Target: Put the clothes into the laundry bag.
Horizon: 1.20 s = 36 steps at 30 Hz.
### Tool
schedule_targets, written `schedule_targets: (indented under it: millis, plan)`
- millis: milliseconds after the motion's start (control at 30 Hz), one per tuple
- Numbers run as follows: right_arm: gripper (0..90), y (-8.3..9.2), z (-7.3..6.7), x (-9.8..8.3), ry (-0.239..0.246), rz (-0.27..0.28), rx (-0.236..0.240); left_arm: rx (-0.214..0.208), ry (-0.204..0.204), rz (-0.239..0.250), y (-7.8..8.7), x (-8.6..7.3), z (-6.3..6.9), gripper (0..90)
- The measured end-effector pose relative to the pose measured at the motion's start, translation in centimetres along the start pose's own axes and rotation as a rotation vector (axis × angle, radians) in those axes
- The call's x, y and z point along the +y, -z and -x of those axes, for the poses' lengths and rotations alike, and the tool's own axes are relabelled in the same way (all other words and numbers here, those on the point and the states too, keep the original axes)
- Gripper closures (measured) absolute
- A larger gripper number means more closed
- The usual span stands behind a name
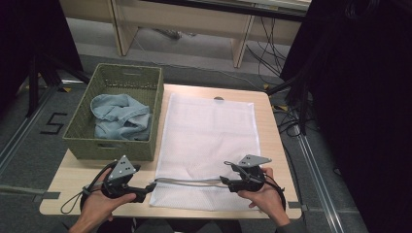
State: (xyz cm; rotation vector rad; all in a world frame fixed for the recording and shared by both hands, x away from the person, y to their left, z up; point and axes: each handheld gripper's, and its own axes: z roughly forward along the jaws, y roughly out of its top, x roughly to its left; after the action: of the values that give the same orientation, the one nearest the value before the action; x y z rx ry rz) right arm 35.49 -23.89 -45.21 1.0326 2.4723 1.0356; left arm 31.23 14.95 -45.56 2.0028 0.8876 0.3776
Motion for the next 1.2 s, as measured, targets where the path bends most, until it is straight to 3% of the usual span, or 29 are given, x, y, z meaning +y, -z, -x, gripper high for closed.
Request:
schedule_targets:
  millis: [67, 100, 133, 200, 233, 300, 367, 500, 533, 600, 633, 733, 833, 1000, 1033, 1200]
  plan:
    - [38.0, -0.4, -0.1, 0.1, 0.012, -0.013, 0.001, -0.002, 0.007, 0.0, 0.0, 0.0, 0.1, 17.5]
    - [37.8, -0.9, -0.3, -0.1, 0.007, 0.025, -0.019, -0.001, 0.009, 0.0, 0.0, 0.0, 0.1, 17.5]
    - [36.8, -0.6, -0.2, 0.1, 0.022, -0.03, -0.008, -0.001, 0.009, -0.001, 0.0, 0.0, 0.1, 17.5]
    - [36.6, -0.9, -0.2, 0.1, 0.035, -0.014, -0.016, -0.006, 0.007, -0.002, 0.0, 0.0, 0.1, 17.5]
    - [36.2, -1.2, -0.2, 0.1, 0.036, 0.005, -0.02, -0.005, -0.018, -0.02, 0.1, 0.0, 0.0, 17.5]
    - [34.7, -1.3, -0.4, 0.2, 0.012, -0.035, -0.005, -0.008, -0.017, -0.018, 0.0, 0.0, 0.0, 17.5]
    - [34.4, -1.5, -0.1, 0.3, 0.035, -0.033, -0.007, -0.01, -0.001, -0.012, 0.0, 0.0, 0.1, 17.5]
    - [32.7, -2.6, -0.2, 0.3, 0.042, -0.025, -0.003, -0.009, -0.023, -0.015, 0.0, 0.1, -0.1, 17.5]
    - [32.4, -2.9, -0.2, 0.3, 0.048, -0.02, -0.002, -0.008, -0.013, -0.013, 0.0, 0.0, 0.0, 17.5]
    - [32.2, -3.5, -0.2, 0.5, 0.046, -0.048, 0.013, -0.008, -0.023, -0.016, 0.0, 0.0, -0.1, 17.5]
    - [32.2, -3.5, -0.2, 0.7, 0.054, -0.078, 0.02, -0.003, 0.003, -0.003, -0.1, 0.0, 0.1, 17.5]
    - [31.8, -4.6, -0.2, 0.8, 0.079, -0.066, 0.021, -0.002, 0.005, -0.003, 0.0, 0.0, 0.1, 17.5]
    - [31.3, -5.7, -0.4, 1.0, 0.117, -0.093, 0.042, -0.008, -0.003, -0.004, 0.0, 0.0, -0.1, 17.5]
    - [31.7, -6.3, -0.6, 1.2, 0.106, -0.125, 0.052, -0.007, -0.001, -0.01, 0.1, 0.0, -0.1, 17.6]
    - [31.8, -6.3, -0.5, 1.3, 0.125, -0.143, 0.059, -0.01, -0.008, -0.01, 0.1, 0.1, -0.2, 17.6]
    - [32.8, -6.9, -0.5, 1.2, 0.129, -0.14, 0.057, -0.005, -0.001, -0.012, 0.1, 0.0, -0.1, 17.8]
